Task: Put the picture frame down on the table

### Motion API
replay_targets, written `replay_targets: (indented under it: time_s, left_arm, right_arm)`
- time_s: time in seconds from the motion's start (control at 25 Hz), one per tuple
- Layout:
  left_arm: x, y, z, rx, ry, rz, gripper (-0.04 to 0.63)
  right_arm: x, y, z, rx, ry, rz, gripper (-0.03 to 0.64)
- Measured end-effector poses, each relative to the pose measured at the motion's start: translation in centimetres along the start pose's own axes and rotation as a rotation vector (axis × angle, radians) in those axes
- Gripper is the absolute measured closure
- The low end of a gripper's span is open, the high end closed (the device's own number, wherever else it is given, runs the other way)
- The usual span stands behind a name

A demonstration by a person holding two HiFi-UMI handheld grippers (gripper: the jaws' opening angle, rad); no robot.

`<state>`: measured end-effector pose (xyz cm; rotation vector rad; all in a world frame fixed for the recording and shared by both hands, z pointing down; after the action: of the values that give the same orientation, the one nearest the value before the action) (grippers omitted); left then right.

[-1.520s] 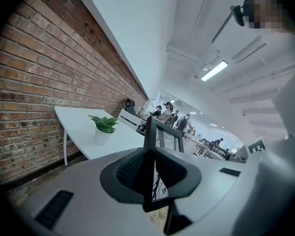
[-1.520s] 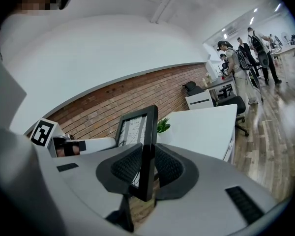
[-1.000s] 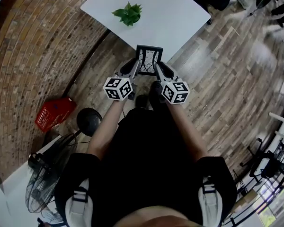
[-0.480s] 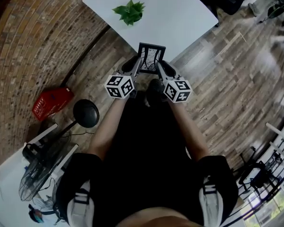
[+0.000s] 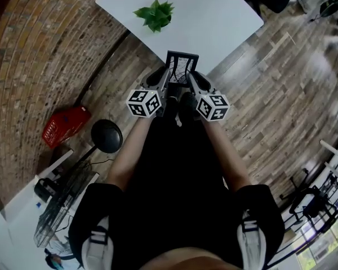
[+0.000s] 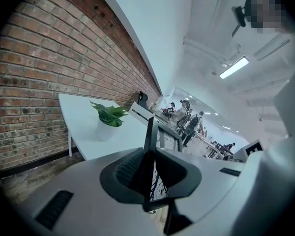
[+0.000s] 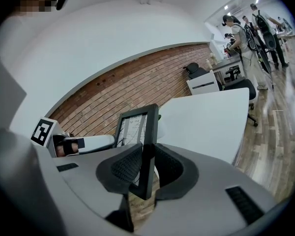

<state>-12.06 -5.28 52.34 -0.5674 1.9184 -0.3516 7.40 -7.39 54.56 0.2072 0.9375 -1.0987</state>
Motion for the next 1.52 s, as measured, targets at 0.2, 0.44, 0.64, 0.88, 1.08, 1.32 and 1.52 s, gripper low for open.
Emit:
replay_targets:
  time_s: [0.2, 0.44, 0.64, 0.88, 1.08, 1.32, 1.52]
  left_arm:
    - [1.2, -1.4, -1.2, -0.04, -0.019, -0.015, 0.512]
    - [1.6, -3.5, -2.9, -0.073, -0.033, -0.044, 0.512]
    - [1.8, -5.2, -4.5, -0.101, -0.034, -0.076, 0.512]
    - [1.6, -7.1, -6.1, -0.142, -0.066, -0.123, 0.512]
    - [1.2, -7.8, -6.9, -0.145, -0.081, -0.162, 0.512]
    - [0.6, -9.3, -7.2, -0.14, -0.084, -0.192, 0.512]
    - [-0.1, -11.0, -7.3, -0.145, -0.093, -0.22, 0.512]
  right_arm:
    - [0.4, -1.3, -0.1, -0.037, -0.02, 0.024, 0.543]
    - [0.4, -3.4, 0.7, -0.091, -0.01, 0.023, 0.543]
    - [0.4, -4.9, 0.9, -0.131, -0.002, 0.013, 0.543]
    - [-0.2, -6.4, 1.6, -0.179, -0.03, 0.024, 0.543]
    - [-0.9, -7.0, 1.6, -0.194, -0.056, 0.016, 0.543]
    - [-1.1, -7.7, 3.2, -0.203, -0.074, -0.002, 0.543]
    - [-1.5, -7.9, 4.8, -0.214, -0.092, -0.013, 0.543]
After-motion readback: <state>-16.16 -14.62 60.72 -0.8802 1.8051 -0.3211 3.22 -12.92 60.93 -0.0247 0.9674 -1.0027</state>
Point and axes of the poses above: the fingertips, and each gripper's own axes: y backward along the fingers, z to its right, x out of its top, the point moved 8 cm from there along y, backward along the fingers, and after that the axes turned 12 degrees about x, right-handed, at the moved point
